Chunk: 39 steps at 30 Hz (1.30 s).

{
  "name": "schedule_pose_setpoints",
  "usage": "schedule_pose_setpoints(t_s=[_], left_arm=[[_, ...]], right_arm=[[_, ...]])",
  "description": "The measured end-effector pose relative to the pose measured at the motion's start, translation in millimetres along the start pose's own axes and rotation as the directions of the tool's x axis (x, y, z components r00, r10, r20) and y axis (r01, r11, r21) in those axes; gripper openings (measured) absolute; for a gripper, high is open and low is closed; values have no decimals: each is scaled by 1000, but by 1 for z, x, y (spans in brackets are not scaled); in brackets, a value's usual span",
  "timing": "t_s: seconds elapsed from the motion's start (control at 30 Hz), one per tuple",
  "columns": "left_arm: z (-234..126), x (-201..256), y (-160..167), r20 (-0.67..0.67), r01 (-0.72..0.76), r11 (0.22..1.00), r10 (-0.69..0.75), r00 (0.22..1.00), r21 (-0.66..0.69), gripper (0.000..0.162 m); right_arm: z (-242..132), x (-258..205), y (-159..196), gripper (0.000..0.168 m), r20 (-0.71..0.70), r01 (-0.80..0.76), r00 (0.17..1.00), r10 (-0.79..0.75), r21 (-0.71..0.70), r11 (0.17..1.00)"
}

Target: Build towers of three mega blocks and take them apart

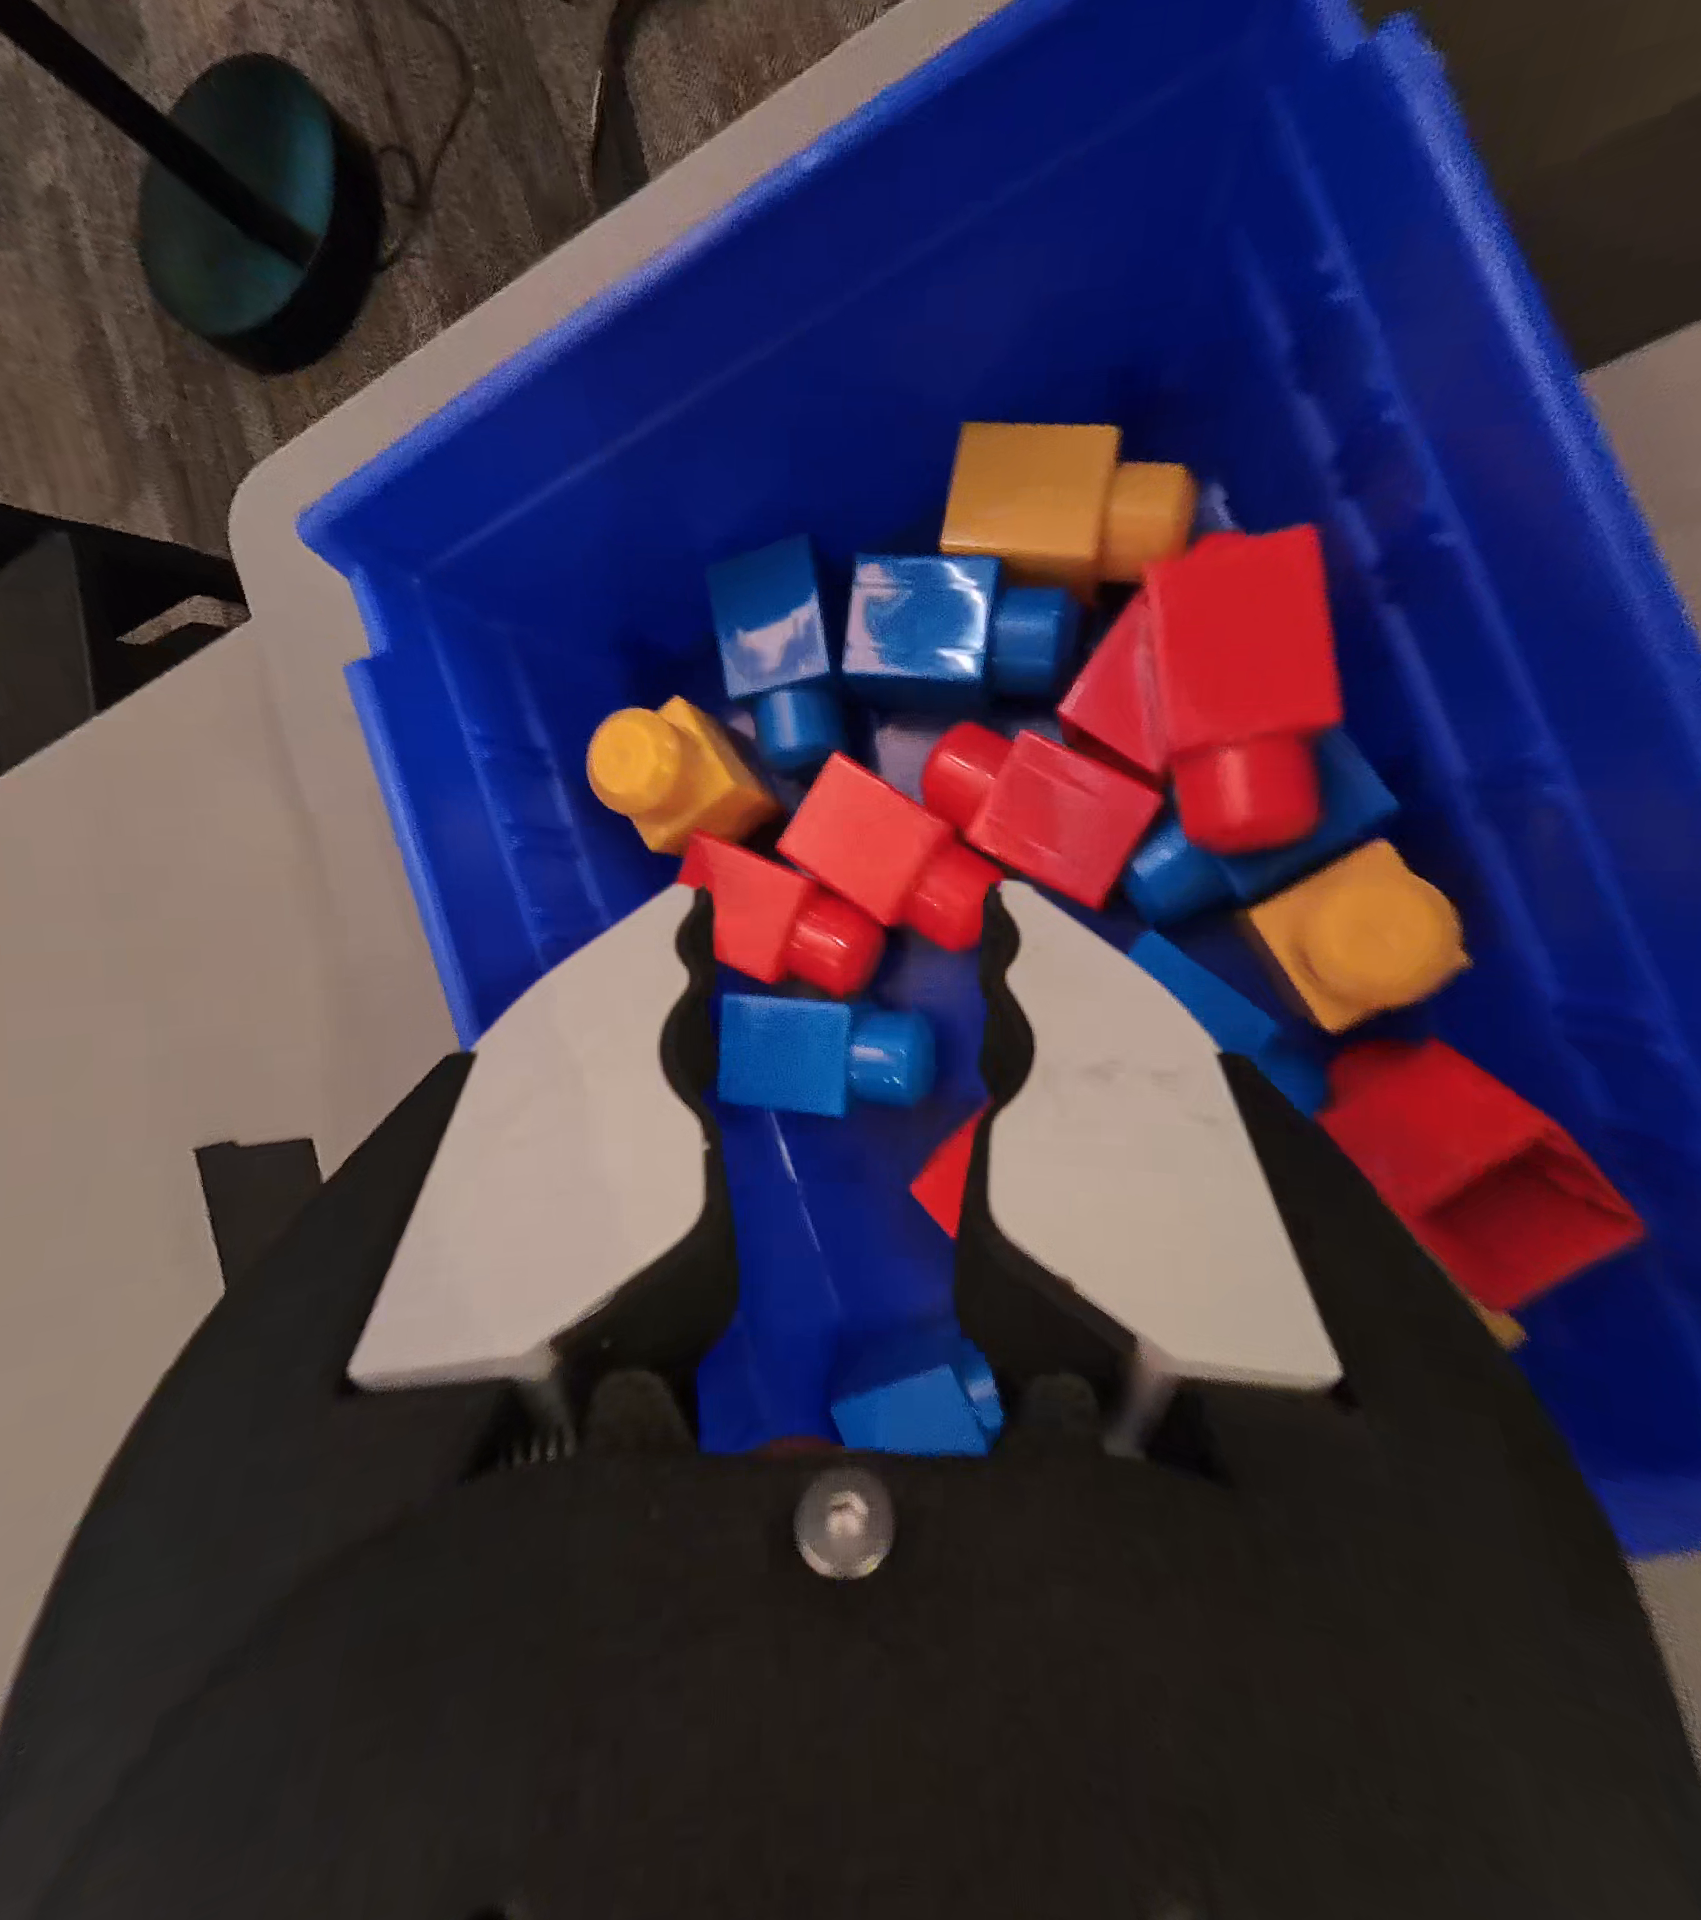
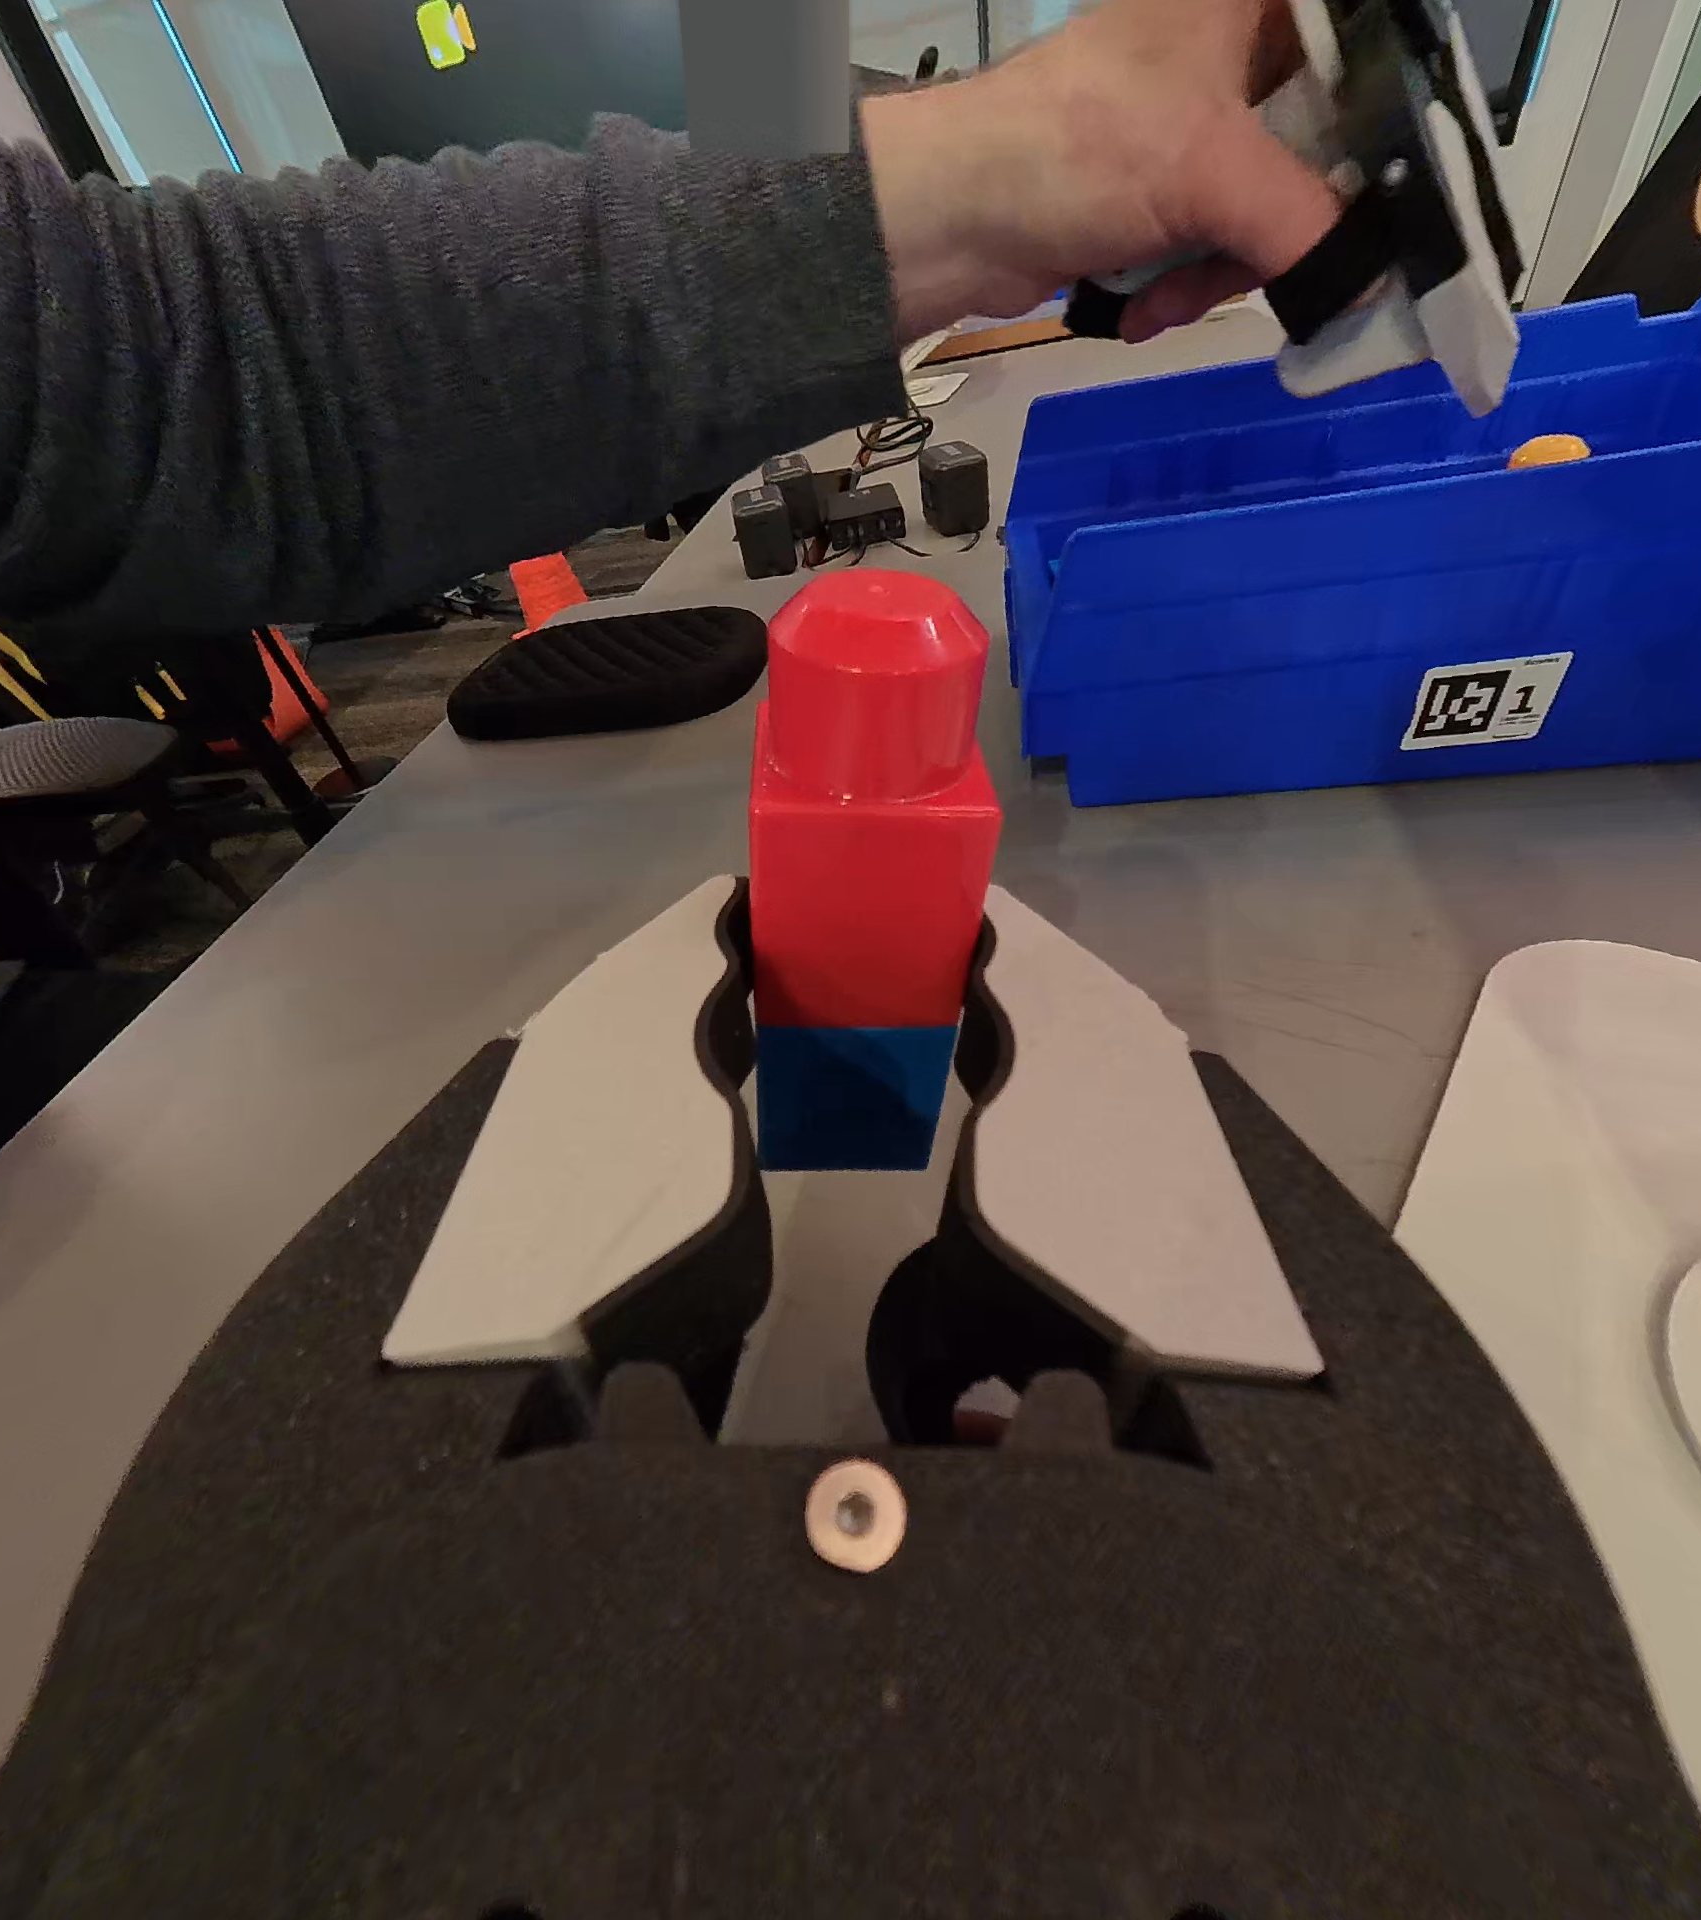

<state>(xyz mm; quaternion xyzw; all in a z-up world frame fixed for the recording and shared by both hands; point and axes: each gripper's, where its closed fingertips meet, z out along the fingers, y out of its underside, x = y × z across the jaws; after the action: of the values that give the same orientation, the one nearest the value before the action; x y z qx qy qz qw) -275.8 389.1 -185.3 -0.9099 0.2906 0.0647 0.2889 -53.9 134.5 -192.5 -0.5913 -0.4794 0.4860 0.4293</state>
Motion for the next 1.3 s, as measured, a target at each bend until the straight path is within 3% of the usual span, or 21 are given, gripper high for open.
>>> schedule_pose_setpoints(t_s=[0.2,0.3,0.4,0.53,0.83,0.93,1.0,1.17,1.3], left_arm=[[44,-31,-4,55,-55,993,61,997,-109,49],[50,-43,-12,68,-259,956,270,960,-137,40],[51,-41,-17,-24,-487,864,488,872,-128,38],[56,-49,-14,-118,-629,760,617,778,-164,46],[82,-56,2,-234,-752,606,716,657,-260,56],[84,-52,-2,-253,-763,590,721,645,-263,44],[86,-50,1,-261,-800,529,760,595,-283,40],[92,-46,14,-299,-819,482,768,566,-312,44],[99,-46,20,-301,-821,449,776,554,-353,37]], right_arm=[[0,0,0,35,4,-7,1000,7,4,1000],[-1,0,-1,35,8,-12,1000,12,9,1000],[-2,0,-2,35,11,-18,1000,18,15,1000],[-2,0,-2,35,15,-21,1000,20,15,1000],[-2,0,-1,35,21,-28,999,28,16,999],[-2,0,-1,35,22,-30,999,29,16,999],[-2,0,-2,35,22,-30,999,29,17,999],[-2,0,-1,35,21,-26,999,26,14,1000],[-2,0,-1,35,19,-25,1000,25,13,1000]])
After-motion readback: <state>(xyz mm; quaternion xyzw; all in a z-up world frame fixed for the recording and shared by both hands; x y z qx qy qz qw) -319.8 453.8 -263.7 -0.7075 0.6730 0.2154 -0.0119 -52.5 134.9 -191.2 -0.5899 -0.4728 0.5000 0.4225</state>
